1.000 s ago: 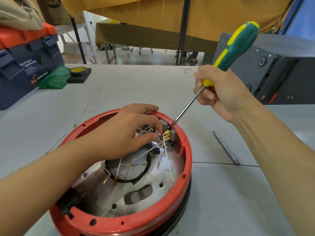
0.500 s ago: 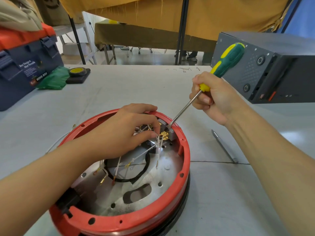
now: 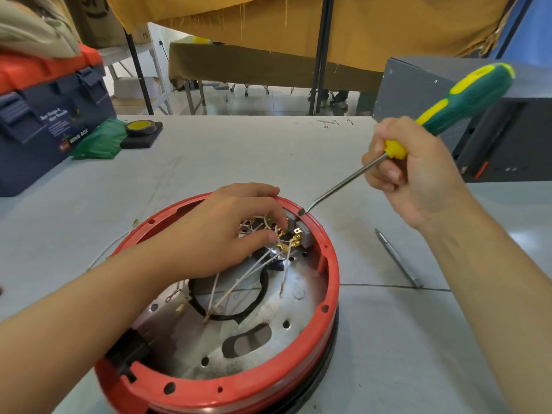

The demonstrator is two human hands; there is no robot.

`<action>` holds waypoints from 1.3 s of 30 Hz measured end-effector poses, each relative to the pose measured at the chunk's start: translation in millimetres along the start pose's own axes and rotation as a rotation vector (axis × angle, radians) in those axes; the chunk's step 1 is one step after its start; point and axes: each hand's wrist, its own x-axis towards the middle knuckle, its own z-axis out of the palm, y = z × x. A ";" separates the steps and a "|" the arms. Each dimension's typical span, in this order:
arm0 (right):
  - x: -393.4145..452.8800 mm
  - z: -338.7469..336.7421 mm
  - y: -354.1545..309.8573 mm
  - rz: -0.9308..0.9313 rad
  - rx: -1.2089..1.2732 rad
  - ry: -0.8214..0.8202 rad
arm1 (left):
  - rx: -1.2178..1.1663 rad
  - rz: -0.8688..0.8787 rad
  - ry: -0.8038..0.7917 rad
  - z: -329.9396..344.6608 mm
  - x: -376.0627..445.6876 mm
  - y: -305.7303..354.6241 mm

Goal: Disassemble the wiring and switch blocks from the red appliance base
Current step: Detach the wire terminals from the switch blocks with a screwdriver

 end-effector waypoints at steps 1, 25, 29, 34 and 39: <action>-0.5 1.7 1.5 -0.012 -0.001 0.014 | -0.002 -0.006 0.006 0.2 -0.1 -0.1; -19.6 7.0 4.9 -0.158 -0.096 0.054 | 0.131 -0.044 -0.167 -3.9 11.3 -3.1; -21.8 6.2 -0.9 -0.168 -0.128 0.008 | 0.086 -0.080 -0.249 -11.0 18.9 0.2; -21.1 6.5 -2.2 -0.164 -0.151 -0.033 | 0.093 -0.088 -0.121 0.7 11.9 1.8; -17.3 11.1 -9.0 -0.176 -0.225 -0.125 | 0.057 -0.069 -0.036 7.5 5.6 4.0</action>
